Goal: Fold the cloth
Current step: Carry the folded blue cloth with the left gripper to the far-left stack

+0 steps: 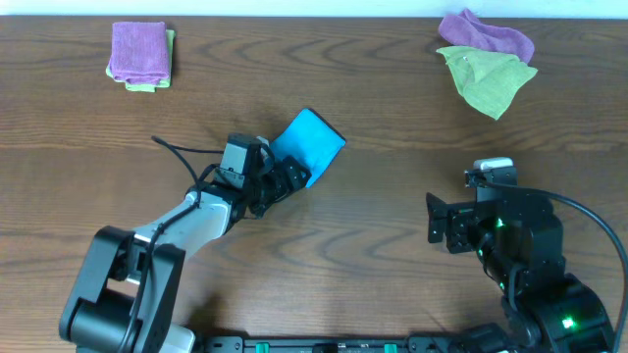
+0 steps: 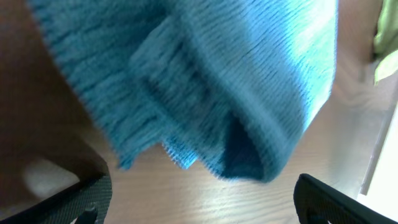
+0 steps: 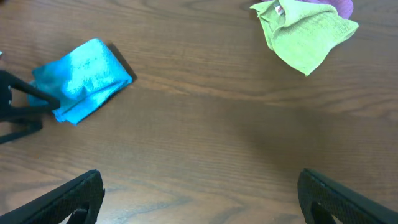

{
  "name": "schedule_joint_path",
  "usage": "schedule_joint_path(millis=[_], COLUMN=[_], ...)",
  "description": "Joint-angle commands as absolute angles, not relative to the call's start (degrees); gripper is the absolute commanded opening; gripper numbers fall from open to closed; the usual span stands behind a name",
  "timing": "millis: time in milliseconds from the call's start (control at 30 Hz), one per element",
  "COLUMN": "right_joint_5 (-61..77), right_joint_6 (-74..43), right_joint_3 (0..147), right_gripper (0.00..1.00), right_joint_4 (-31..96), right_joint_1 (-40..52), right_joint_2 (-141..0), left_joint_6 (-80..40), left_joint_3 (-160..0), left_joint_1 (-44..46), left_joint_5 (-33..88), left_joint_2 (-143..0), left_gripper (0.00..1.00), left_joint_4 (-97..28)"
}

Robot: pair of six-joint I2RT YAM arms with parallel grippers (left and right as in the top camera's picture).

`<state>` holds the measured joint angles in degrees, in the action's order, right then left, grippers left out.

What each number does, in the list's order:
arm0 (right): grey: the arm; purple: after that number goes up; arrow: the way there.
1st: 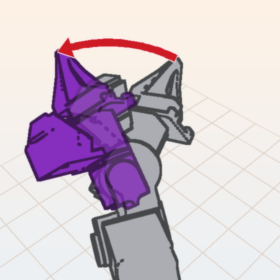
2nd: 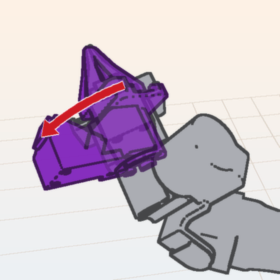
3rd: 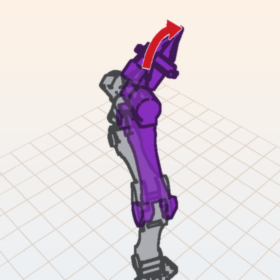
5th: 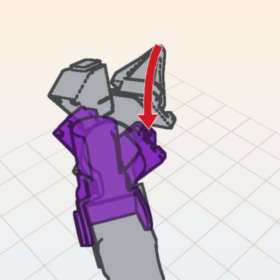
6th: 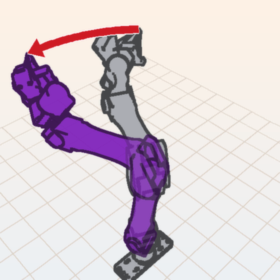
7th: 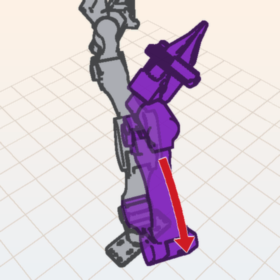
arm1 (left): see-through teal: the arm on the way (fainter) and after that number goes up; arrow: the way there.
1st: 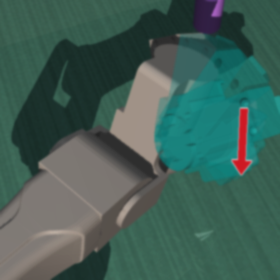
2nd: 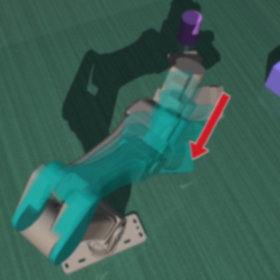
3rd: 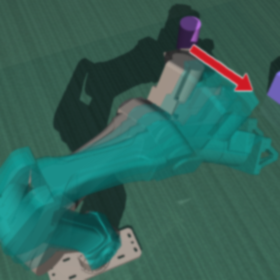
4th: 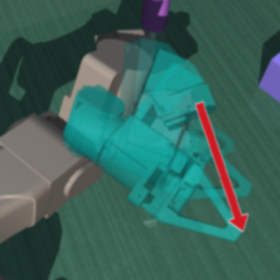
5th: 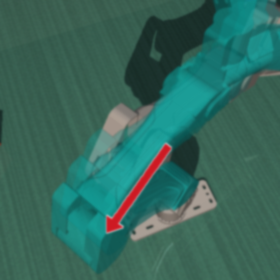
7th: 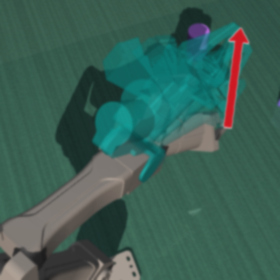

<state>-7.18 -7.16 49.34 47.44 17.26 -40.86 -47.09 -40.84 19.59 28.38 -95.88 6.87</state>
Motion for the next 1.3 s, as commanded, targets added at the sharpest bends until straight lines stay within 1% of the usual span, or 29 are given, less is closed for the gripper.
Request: schedule_joint_path(millis=[0,200,233,267,300,333,433,600,767,833,900,967,1100,1167,1267], right_joint_5=[-6.85,-6.85,-6.85,-6.83,-6.83,-6.83,-6.83,-6.83,-6.83,-6.85,-6.85,-6.85,-6.83,-6.83,-6.85], right_joint_6=[-6.55,-6.52,-6.55,-6.55,-6.55,-6.55,-6.55,-6.57,-6.57,-6.57,-6.57,-6.59,-6.63,-7.14,-7.7], right_joint_3=[49.89,49.89,49.89,49.89,49.89,49.89,49.89,49.89,49.89,49.89,49.89,49.89,49.89,49.89,49.89], right_gripper=[0.99,0.99,0.99,0.99,0.99,0.99,0.99,0.99,0.99,0.99,0.99,0.99,0.99,0.99,0.99], right_joint_4=[47.48,47.48,47.53,47.62,47.64,47.7,48.23,49.5,49.76,49.74,49.74,49.93,50.65,50.65,50.52], right_joint_1=[16.8,16.8,16.8,16.8,16.8,16.8,16.8,16.8,16.8,16.8,16.8,16.8,16.8,16.8,16.8], right_joint_2=[-40.88,-40.88,-40.88,-40.88,-40.88,-40.88,-40.88,-40.88,-40.88,-40.88,-40.88,-40.88,-40.88,-40.88,-40.88], left_joint_6=[-50.92,-59.42,-61.65,-62.85,-63.33,-63.96,-63.86,-61.36,-55.57,-52.42,-50.46,-49.67,-51.57,-53.15,-54.19], left_joint_3=[-40.53,-40.62,-40.66,-40.75,-40.97,-41.58,-43.66,-49.3,-61.32,-67.96,-73.03,-79.18,-84.6,-84.93,-84.93], left_joint_1=[19.51,19.51,19.51,19.44,19.38,19.2,18.48,15.29,12.67,11.18,9.58,6.46,-0.08,-3.66,-7.75], left_joint_5=[28.1,25.39,24.6,24.77,25.15,25.98,26.7,30.2,34.13,34.04,32.51,27.59,20.38,18.59,17.17], left_joint_2=[-98.65,-105.21,-106.65,-108.6,-109.84,-111.33,-112.92,-112.84,-111.48,-110.37,-109.69,-108.97,-108.95,-108.95,-108.99], left_gripper=[0.95,0.95,0.94,0.64,0.51,0.41,0.06,0.06,0.06,0.06,0.06,0.06,0.05,0.05,0.06], left_joint_4=[9.34,18.09,19.97,23.44,25.54,27.31,27.7,27.92,26.76,23.07,17.89,11.33,11.64,14.09,13.96])
